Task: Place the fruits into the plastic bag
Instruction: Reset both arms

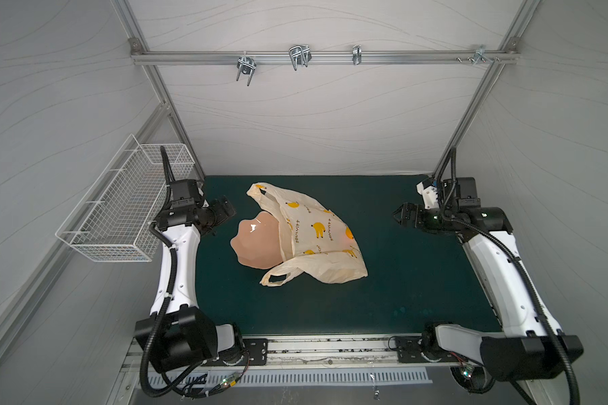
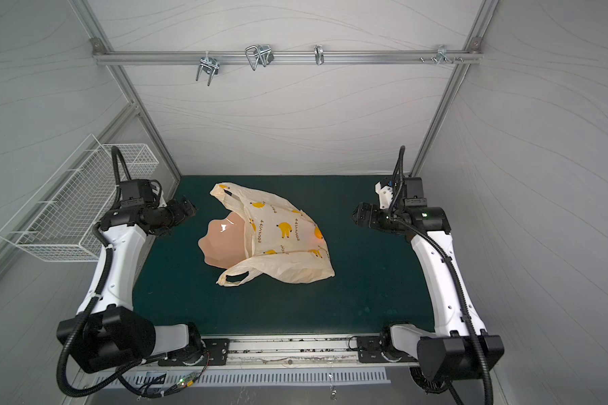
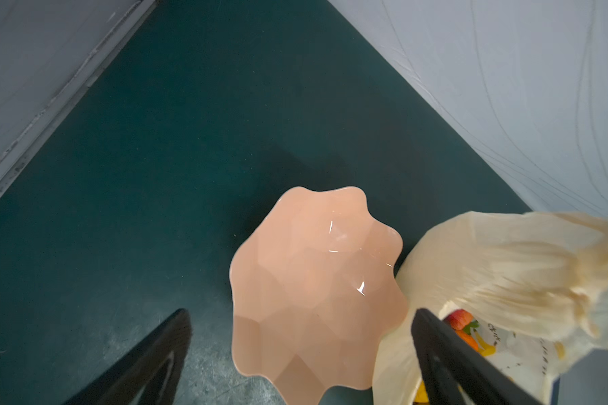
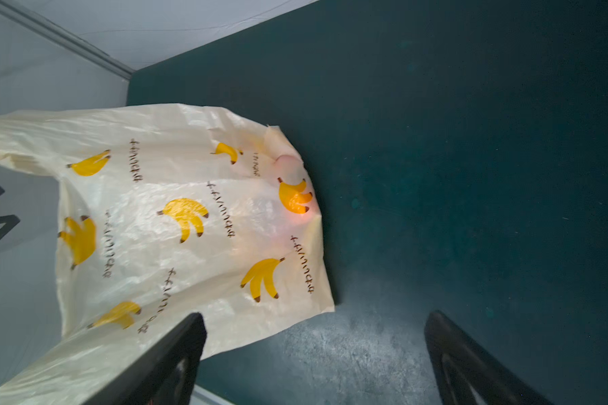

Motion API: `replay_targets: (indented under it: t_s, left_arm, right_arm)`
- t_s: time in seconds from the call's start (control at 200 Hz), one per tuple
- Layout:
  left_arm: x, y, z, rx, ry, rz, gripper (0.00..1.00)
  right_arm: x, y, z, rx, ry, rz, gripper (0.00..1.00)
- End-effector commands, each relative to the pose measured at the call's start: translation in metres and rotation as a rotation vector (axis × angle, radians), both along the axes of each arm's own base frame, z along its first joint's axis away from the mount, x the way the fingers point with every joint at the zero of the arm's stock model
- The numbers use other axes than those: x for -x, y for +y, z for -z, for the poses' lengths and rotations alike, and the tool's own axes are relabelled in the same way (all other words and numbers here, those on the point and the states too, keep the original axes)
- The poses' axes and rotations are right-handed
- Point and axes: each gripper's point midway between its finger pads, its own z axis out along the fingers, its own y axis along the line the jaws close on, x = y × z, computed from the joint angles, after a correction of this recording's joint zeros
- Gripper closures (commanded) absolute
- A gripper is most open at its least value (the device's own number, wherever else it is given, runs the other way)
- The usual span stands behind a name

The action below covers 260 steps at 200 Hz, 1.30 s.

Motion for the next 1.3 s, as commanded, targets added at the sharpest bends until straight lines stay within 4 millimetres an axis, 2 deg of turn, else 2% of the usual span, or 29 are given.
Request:
replay_targets:
  t_s: [0.0, 0.095, 0.155, 0.215, 0.26, 0.3, 0.44, 0.49, 0.55, 0.61, 0.71, 0.77, 0.855, 0.91, 0.965, 1.015, 1.106, 1.201, 1.256, 1.296]
  left_arm:
    - [-0.033, 0.023, 0.024, -0.066, -0.047, -0.036, 0.00]
    - [-0.045, 0.038, 0.046, -0.159, -0.054, -0.035, 0.00]
    - [-0.054, 0.042, 0.048, -0.224, -0.109, 0.002, 0.00]
    - [-0.061, 0.043, 0.051, -0.273, -0.172, 0.041, 0.00]
    - [-0.066, 0.042, 0.053, -0.299, -0.223, 0.059, 0.00]
    - [-0.068, 0.040, 0.058, -0.314, -0.261, 0.075, 0.00]
    - [-0.065, 0.028, 0.078, -0.311, -0.339, 0.126, 0.00]
    - [-0.063, 0.025, 0.084, -0.298, -0.365, 0.124, 0.00]
    - [-0.060, 0.012, 0.091, -0.267, -0.392, 0.180, 0.00]
    - [-0.054, 0.006, 0.092, -0.256, -0.390, 0.195, 0.00]
    - [-0.052, -0.007, 0.083, -0.255, -0.504, 0.208, 0.00]
    - [-0.050, -0.022, 0.093, -0.270, -0.502, 0.262, 0.00]
    - [-0.044, -0.055, 0.114, -0.338, -0.496, 0.374, 0.00]
    - [-0.046, -0.069, 0.114, -0.392, -0.509, 0.434, 0.00]
    - [-0.048, -0.071, 0.121, -0.416, -0.495, 0.436, 0.00]
    - [-0.051, -0.071, 0.129, -0.425, -0.500, 0.441, 0.00]
    - [-0.049, -0.068, 0.128, -0.429, -0.497, 0.416, 0.00]
    - [-0.049, -0.062, 0.131, -0.445, -0.524, 0.375, 0.00]
    - [-0.050, -0.060, 0.133, -0.448, -0.515, 0.361, 0.00]
    - [-0.050, -0.051, 0.135, -0.455, -0.495, 0.312, 0.00]
  right_arm:
    - [-0.037, -0.039, 0.034, 0.103, 0.012, 0.116, 0.01]
    - [-0.062, -0.085, 0.069, 0.056, 0.051, 0.298, 0.01]
    - [-0.076, -0.113, 0.087, 0.016, 0.038, 0.402, 0.01]
    - [-0.085, -0.140, 0.107, 0.054, 0.008, 0.483, 0.01]
    - [-0.092, -0.152, 0.113, 0.102, -0.050, 0.507, 0.01]
    - [-0.098, -0.155, 0.119, 0.129, -0.111, 0.496, 0.01]
    - [-0.112, -0.142, 0.124, 0.262, -0.319, 0.382, 0.01]
    - [-0.112, -0.136, 0.131, 0.279, -0.341, 0.347, 0.01]
    - [-0.107, -0.132, 0.141, 0.263, -0.336, 0.334, 0.01]
    - [-0.100, -0.129, 0.137, 0.248, -0.377, 0.341, 0.01]
    - [-0.093, -0.116, 0.131, 0.229, -0.487, 0.313, 0.01]
    - [-0.089, -0.104, 0.133, 0.247, -0.499, 0.270, 0.01]
    - [-0.078, -0.091, 0.143, 0.302, -0.528, 0.230, 0.01]
    - [-0.073, -0.085, 0.149, 0.277, -0.535, 0.233, 0.01]
    - [-0.068, -0.075, 0.153, 0.240, -0.551, 0.215, 0.01]
    - [-0.067, -0.069, 0.155, 0.273, -0.585, 0.208, 0.01]
    - [-0.075, -0.067, 0.157, 0.263, -0.607, 0.221, 0.01]
    - [-0.084, -0.062, 0.182, 0.269, -0.594, 0.206, 0.01]
    - [-0.091, -0.061, 0.179, 0.275, -0.600, 0.211, 0.01]
    - [-0.090, -0.062, 0.187, 0.293, -0.533, 0.209, 0.01]
